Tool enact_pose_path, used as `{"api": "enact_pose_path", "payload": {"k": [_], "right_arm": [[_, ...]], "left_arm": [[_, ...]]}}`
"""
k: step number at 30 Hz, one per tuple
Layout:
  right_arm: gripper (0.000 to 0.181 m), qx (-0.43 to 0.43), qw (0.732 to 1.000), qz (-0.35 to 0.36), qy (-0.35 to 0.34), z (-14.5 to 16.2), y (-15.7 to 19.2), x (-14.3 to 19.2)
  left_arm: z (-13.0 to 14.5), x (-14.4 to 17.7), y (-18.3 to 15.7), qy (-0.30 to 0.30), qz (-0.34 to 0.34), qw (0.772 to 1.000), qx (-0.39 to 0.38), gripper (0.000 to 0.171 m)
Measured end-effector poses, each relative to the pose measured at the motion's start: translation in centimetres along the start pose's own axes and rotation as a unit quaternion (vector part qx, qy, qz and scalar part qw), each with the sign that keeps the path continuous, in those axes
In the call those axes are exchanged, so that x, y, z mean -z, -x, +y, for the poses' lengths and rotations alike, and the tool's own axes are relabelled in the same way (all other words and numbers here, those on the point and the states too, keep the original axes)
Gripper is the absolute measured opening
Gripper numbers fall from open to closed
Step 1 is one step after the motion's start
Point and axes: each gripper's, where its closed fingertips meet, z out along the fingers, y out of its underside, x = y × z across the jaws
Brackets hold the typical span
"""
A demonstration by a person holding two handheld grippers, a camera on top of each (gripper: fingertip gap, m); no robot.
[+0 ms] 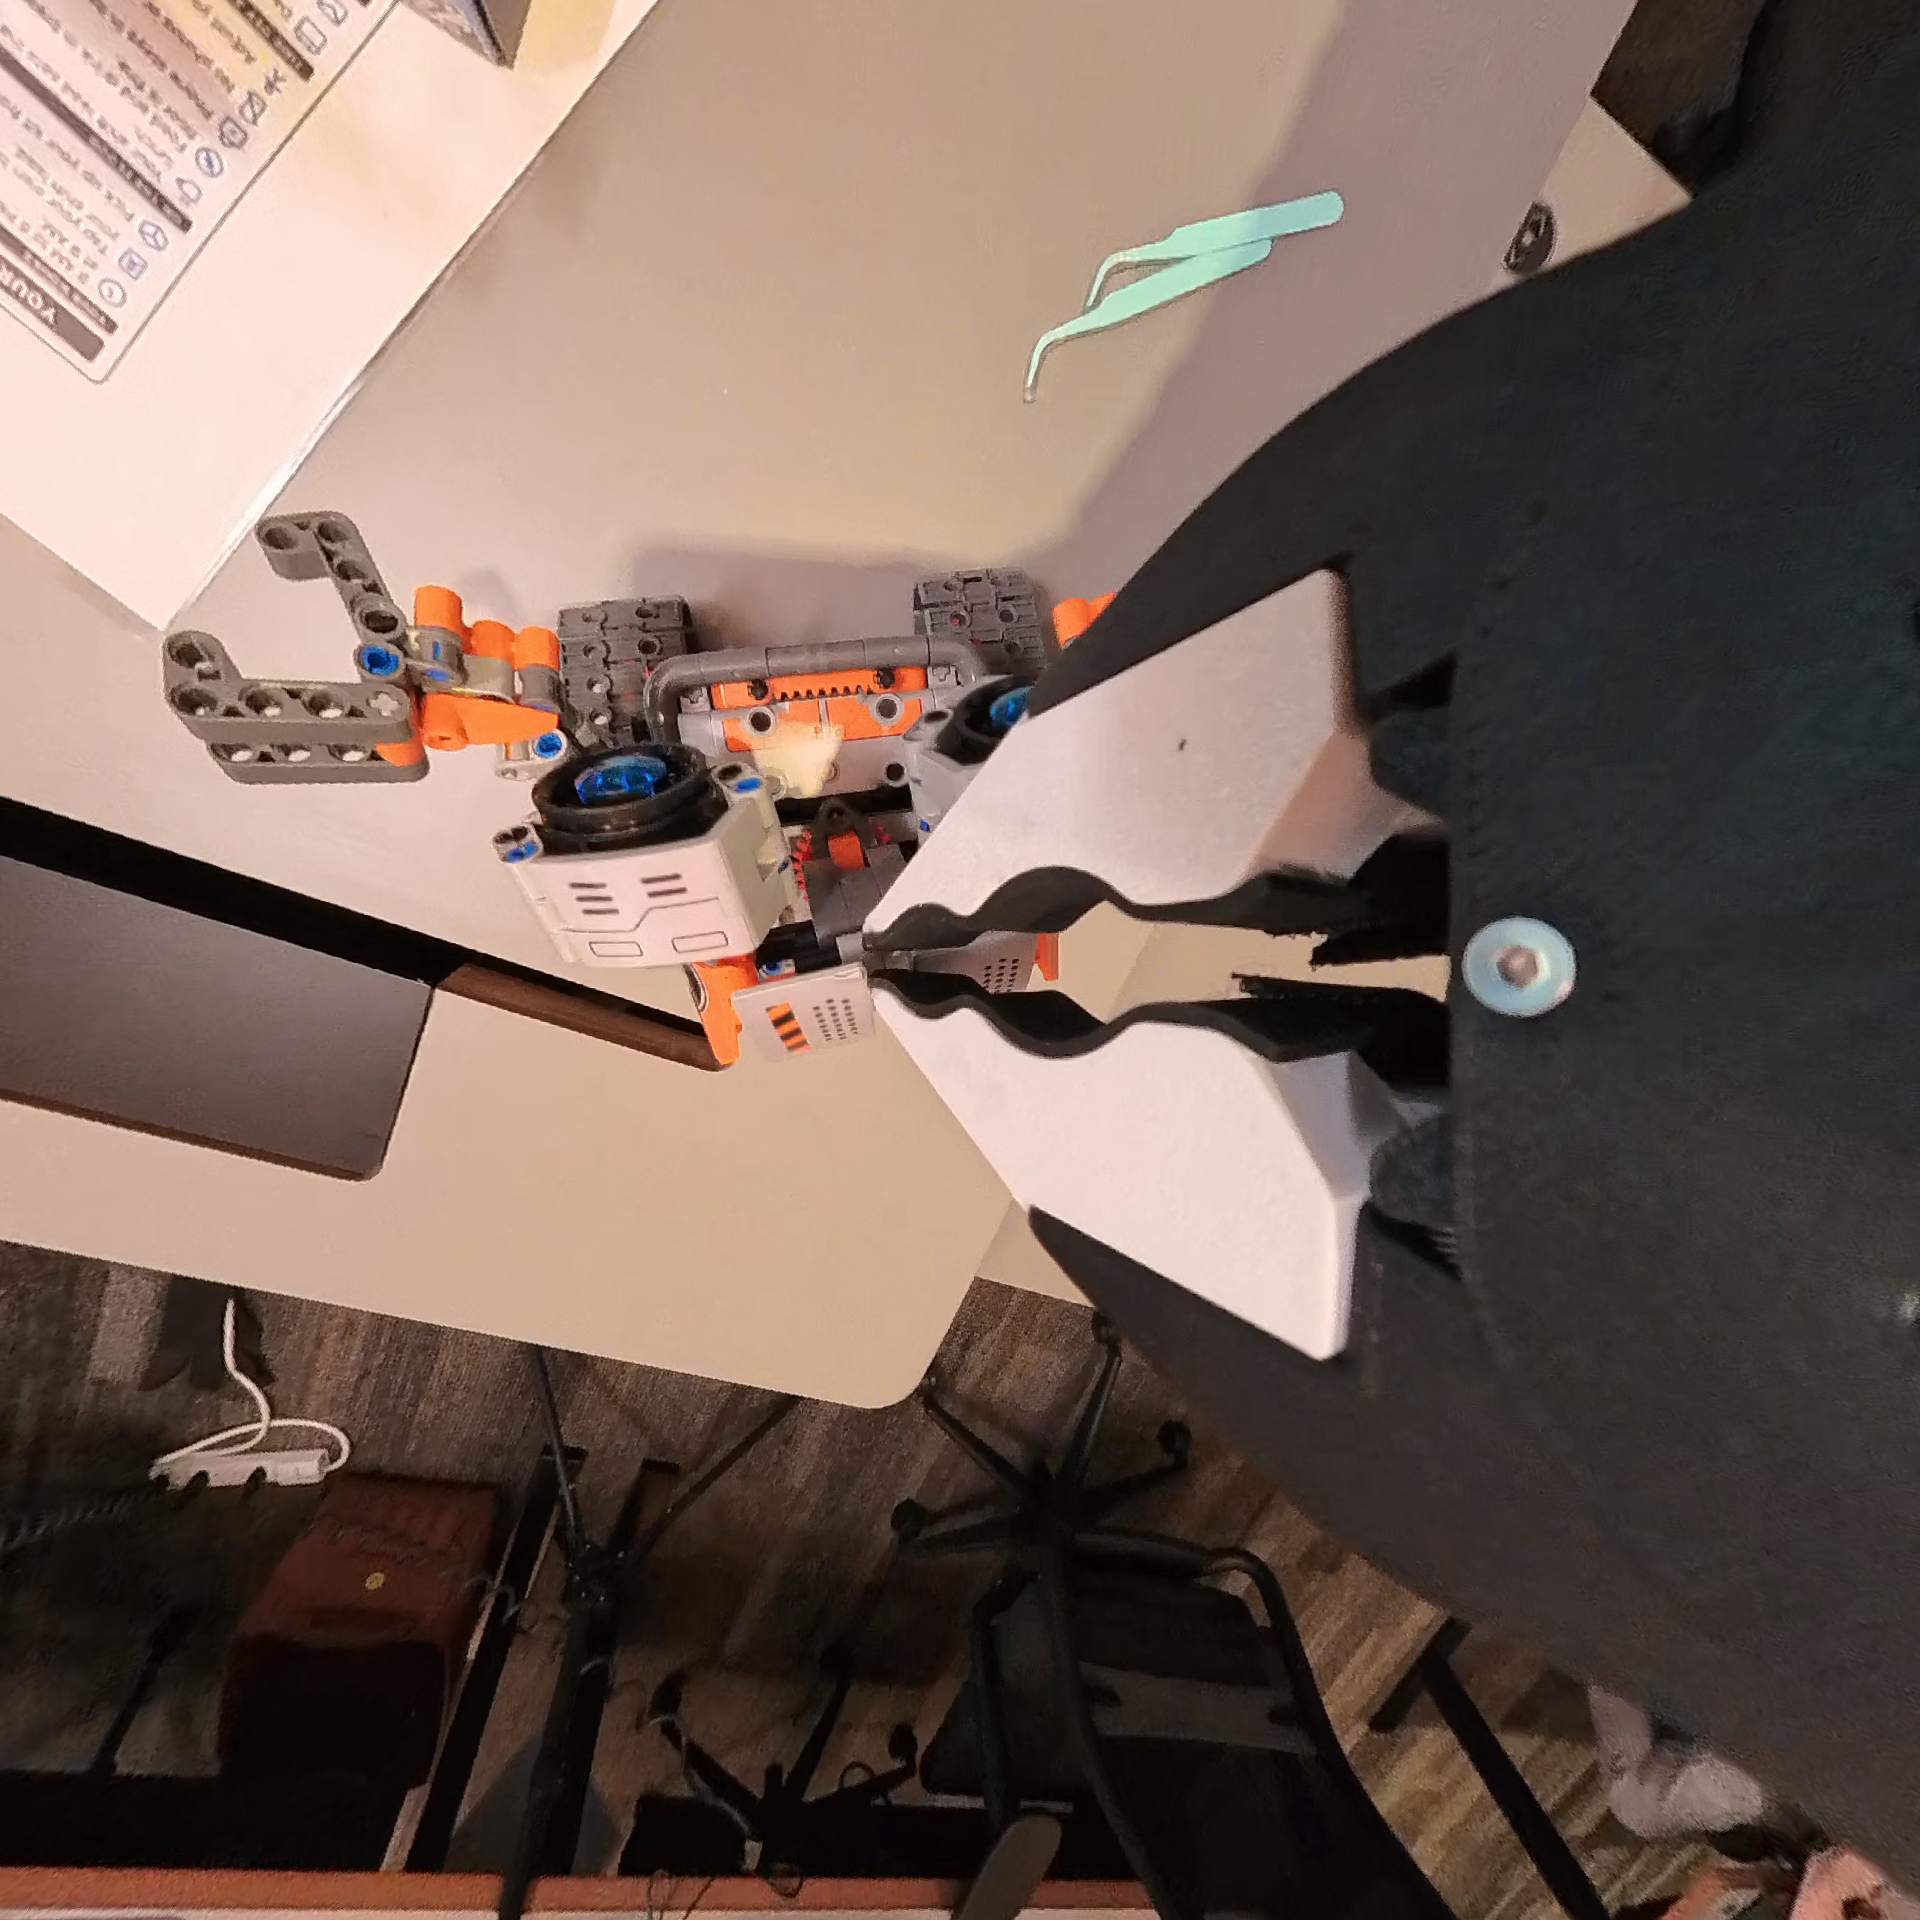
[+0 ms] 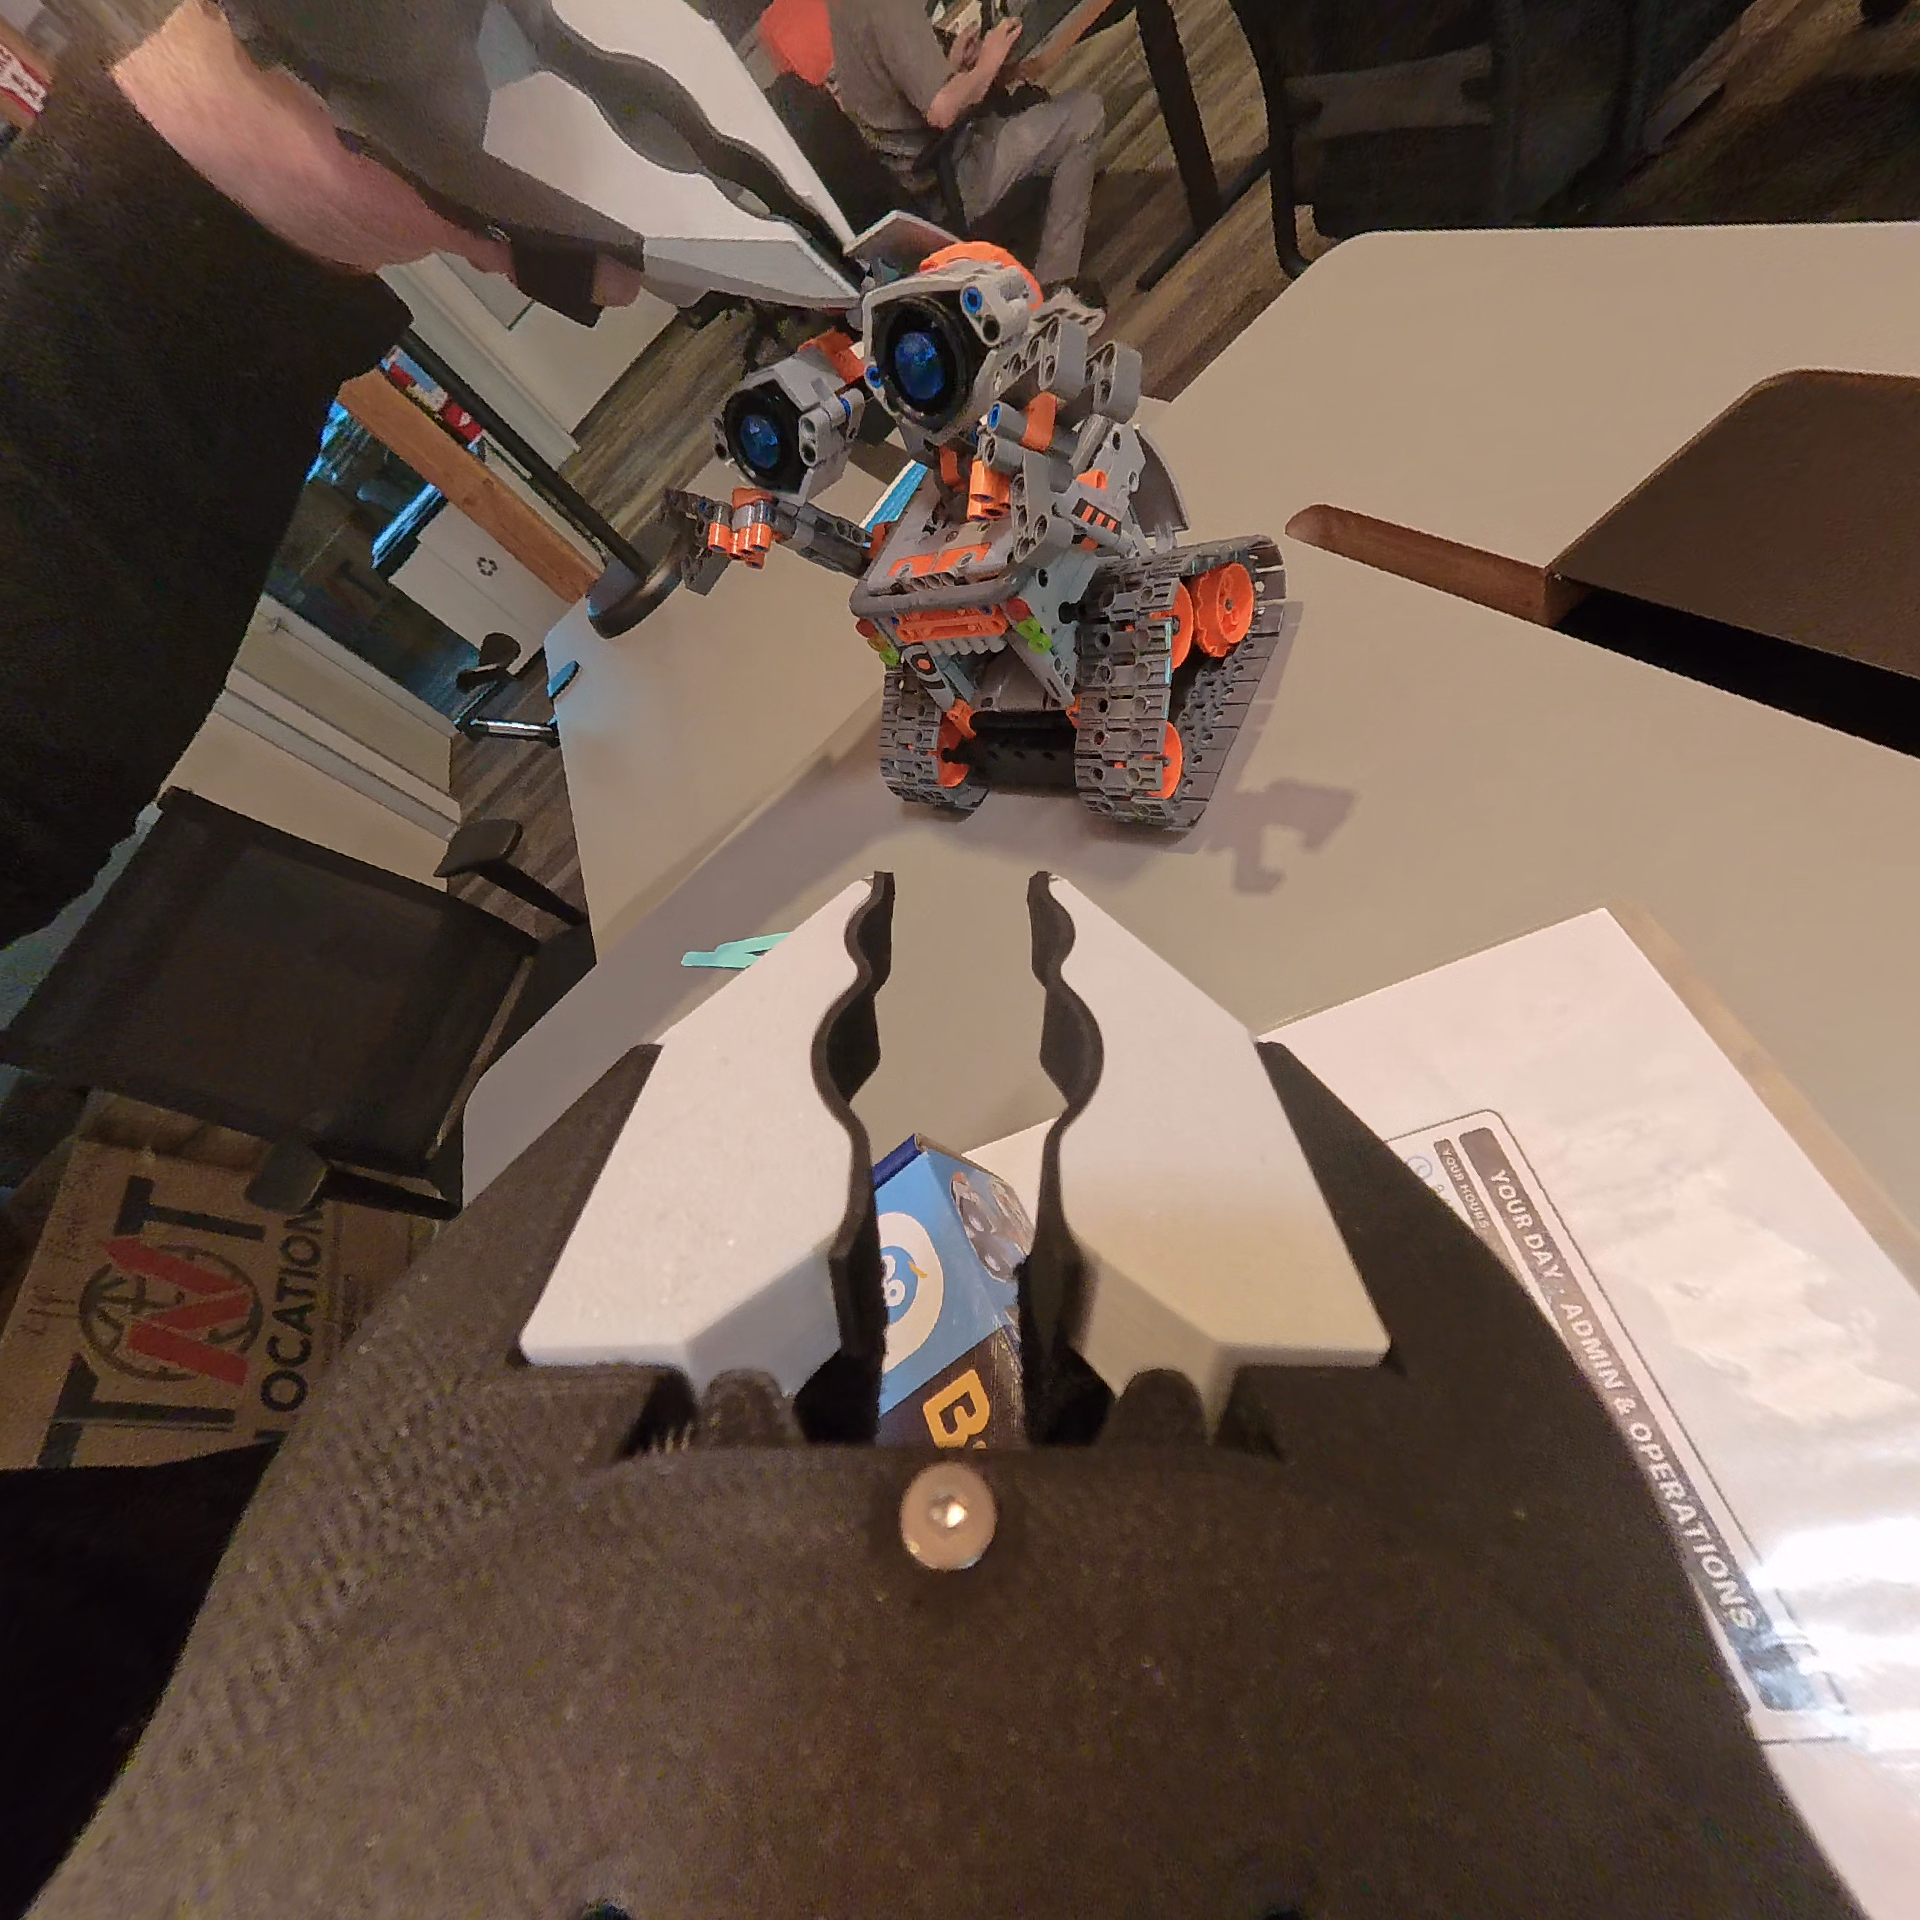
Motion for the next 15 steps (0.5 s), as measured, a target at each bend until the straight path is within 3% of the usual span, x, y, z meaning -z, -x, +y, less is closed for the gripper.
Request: {"api": "enact_pose_path", "payload": {"k": [4,9,15], "right_arm": [[0.025,-0.001,1.000,-0.002,0.001,-0.04,-0.14,0.09],[0.025,-0.001,1.000,-0.004,0.001,-0.04,-0.24,0.21],[0.025,-0.003,1.000,-0.006,0.000,-0.11,-0.35,0.31]], "left_arm": [[0.12,0.12,0.11,-0.002,0.003,1.000,-0.001,0.002],[-0.31,0.62,0.02,-0.018,0.015,0.999,0.023,0.026],[0.54,-0.15,0.12,0.018,0.012,1.000,0.018,0.027]]}}
